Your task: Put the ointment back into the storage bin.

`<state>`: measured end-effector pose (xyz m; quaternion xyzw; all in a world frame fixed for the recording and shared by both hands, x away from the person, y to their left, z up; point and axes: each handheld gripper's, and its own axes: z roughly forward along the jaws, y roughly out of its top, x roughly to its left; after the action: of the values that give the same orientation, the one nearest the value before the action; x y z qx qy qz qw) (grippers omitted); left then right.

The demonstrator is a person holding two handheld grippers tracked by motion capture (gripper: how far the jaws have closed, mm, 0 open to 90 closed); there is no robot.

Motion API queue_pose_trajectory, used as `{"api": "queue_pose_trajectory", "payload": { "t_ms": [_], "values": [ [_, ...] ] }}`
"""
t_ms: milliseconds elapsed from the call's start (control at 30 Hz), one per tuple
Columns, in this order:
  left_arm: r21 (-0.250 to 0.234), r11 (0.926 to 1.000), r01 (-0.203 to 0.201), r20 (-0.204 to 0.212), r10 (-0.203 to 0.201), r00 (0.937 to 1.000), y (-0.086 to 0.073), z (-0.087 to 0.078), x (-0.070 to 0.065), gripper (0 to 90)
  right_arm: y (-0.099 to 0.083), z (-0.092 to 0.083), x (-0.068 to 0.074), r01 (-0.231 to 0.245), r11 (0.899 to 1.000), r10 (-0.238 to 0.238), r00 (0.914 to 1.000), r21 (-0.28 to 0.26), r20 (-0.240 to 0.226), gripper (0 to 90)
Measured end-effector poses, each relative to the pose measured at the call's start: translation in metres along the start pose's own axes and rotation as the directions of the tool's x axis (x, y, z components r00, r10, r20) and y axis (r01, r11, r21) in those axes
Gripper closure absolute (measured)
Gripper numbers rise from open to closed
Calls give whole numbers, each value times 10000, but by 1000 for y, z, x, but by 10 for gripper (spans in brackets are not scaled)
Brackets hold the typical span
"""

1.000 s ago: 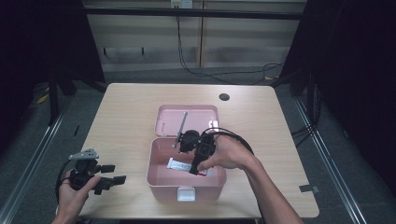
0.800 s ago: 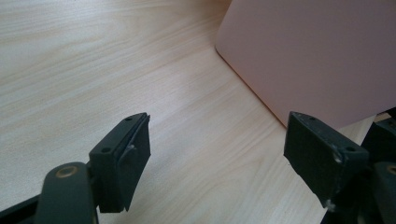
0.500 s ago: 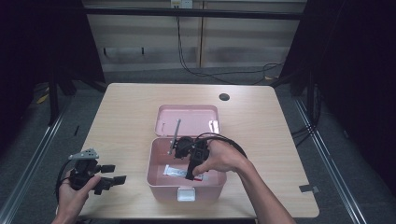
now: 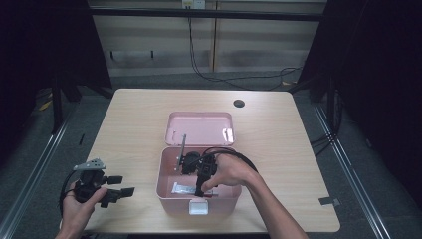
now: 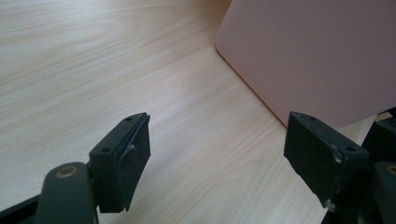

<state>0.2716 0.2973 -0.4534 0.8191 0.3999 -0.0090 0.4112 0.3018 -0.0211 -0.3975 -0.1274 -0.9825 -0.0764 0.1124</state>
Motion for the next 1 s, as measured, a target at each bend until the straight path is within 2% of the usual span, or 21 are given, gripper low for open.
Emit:
{"api": "queue_pose_trajectory", "payload": {
  "t_ms": [200, 433, 867, 1000],
  "values": [
    [9, 10000, -20, 13, 20, 10000, 0, 0, 0, 227, 3, 9, -2, 209, 9997, -206, 9996, 139, -206, 717],
    [-5, 10000, 5, -15, -5, 10000, 0, 0, 0, 227, 4, 18, -5, 215, 9993, -201, 9988, 312, -451, 717],
    [-21, 10000, 0, 6, 0, 10000, 0, -1, 0, 227, 6, 34, -9, 337, 9984, -310, 9977, 453, -606, 717],
    [-68, 9999, 81, -32, -82, 10000, 0, -1, 0, 228, 9, 38, -8, 411, 9969, -365, 9970, 674, -682, 717]
  ]
}}
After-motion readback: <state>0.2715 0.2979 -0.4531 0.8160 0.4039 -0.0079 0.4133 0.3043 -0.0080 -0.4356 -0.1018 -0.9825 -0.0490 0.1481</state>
